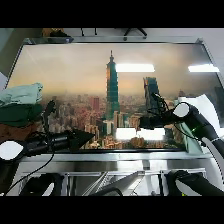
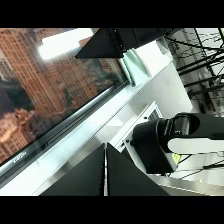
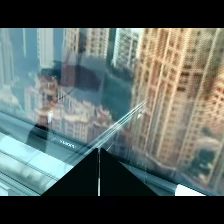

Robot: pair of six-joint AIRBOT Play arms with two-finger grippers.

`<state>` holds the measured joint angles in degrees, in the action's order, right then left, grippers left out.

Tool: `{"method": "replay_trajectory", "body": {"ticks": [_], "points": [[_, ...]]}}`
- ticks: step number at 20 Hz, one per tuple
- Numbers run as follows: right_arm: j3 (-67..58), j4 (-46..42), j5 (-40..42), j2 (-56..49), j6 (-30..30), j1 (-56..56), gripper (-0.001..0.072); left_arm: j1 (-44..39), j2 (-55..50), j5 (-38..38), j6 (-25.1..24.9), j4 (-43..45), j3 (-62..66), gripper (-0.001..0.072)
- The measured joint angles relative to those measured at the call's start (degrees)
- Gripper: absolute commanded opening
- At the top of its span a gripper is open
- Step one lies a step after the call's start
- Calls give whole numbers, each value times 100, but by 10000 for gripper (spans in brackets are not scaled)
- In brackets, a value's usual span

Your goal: Fold the shirts.

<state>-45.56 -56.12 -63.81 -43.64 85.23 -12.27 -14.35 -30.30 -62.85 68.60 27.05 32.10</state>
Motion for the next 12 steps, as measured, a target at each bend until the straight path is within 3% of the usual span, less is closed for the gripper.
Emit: {"method": "replay_trajectory", "body": {"ticks": [6,10,12], "points": [[0,-15,-2,0,0,0,25,48,0,0,2,0,0,17],[0,-9,-2,0,0,0,25,654,0,-39,122,520,260,30],[0,-7,-2,0,0,0,25,1246,-50,-59,195,1095,623,699]]}}
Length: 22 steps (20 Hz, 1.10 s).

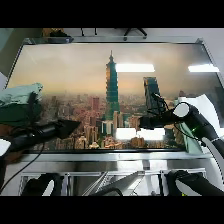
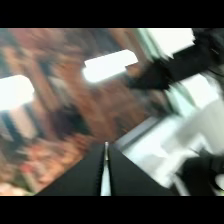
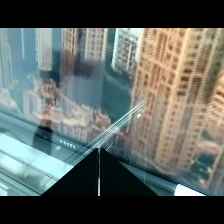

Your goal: Fold the shirts.

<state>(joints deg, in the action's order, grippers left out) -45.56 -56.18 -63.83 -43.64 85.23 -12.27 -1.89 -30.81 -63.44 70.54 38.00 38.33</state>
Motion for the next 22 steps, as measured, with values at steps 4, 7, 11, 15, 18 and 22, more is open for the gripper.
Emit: {"method": "replay_trajectory", "body": {"ticks": [4,7,11,15,18,22], "points": [[0,9,-2,0,0,0,25,1453,-564,-50,61,1110,975,701],[0,9,-2,0,0,0,25,2437,-1484,232,-7,1534,1740,701],[0,7,-2,0,0,0,25,3209,-3314,691,-160,1961,2997,701],[0,-2,0,0,0,0,25,3654,-5392,863,-153,2778,4616,701],[0,-4,0,0,0,0,25,3845,-6804,981,-109,3067,5753,701],[0,9,0,0,0,0,25,3794,-8255,1185,-92,3209,6798,700]]}}
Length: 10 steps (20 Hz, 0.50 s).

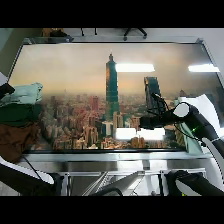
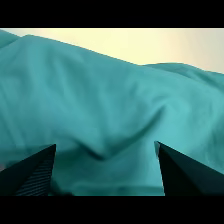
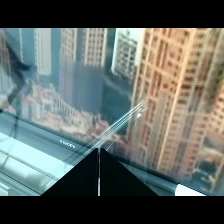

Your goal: Fold the shirts.

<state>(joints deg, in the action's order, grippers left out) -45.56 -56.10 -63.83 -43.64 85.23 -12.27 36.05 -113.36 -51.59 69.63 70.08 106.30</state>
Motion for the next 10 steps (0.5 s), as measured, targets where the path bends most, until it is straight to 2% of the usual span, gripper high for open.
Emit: {"method": "replay_trajectory", "body": {"ticks": [2,4,8,10], "points": [[0,2,0,0,0,0,25,-111,-549,55,-2,39,376,680],[0,26,2,0,0,0,25,-216,-962,44,-2,39,645,19],[0,90,4,0,2,0,25,-369,-1086,-11,2,-94,859,16],[0,111,4,0,2,0,25,-459,-756,-11,2,-575,887,16]]}}
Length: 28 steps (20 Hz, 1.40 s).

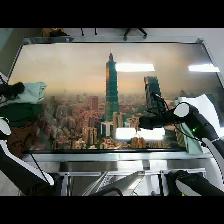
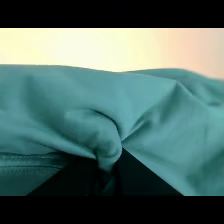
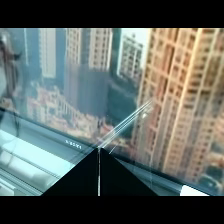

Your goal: Fold the shirts.

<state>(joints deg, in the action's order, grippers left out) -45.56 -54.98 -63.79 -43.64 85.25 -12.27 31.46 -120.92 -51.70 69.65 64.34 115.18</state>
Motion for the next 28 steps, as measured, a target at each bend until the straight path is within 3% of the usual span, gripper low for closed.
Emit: {"method": "replay_trajectory", "body": {"ticks": [3,7,12,16,17,18,19,20,23,28], "points": [[0,7,-4,0,0,0,25,-175,872,221,-162,-1045,48,16],[0,20,13,0,0,0,25,-704,2127,-511,-431,-2420,66,17],[0,20,203,0,0,0,25,-1884,3174,-2186,-304,-3047,-348,17],[0,20,264,0,0,0,27,-3213,3600,-2389,-201,-3147,-1508,30],[0,20,275,0,0,0,37,-3580,3635,-2247,-190,-3139,-1856,408],[0,20,282,0,2,0,149,-3897,3641,-2059,-168,-3071,-2153,690],[-11,20,280,4,2,0,360,-4188,3635,-1808,-131,-2955,-2420,692],[-37,17,282,20,2,2,404,-4415,3604,-1644,-57,-2844,-2618,692],[-267,17,238,116,28,63,404,-4586,3521,-1556,238,-2496,-2767,691],[-542,-50,-83,345,35,481,428,-3873,3727,-2778,894,-1547,-2855,691]]}}
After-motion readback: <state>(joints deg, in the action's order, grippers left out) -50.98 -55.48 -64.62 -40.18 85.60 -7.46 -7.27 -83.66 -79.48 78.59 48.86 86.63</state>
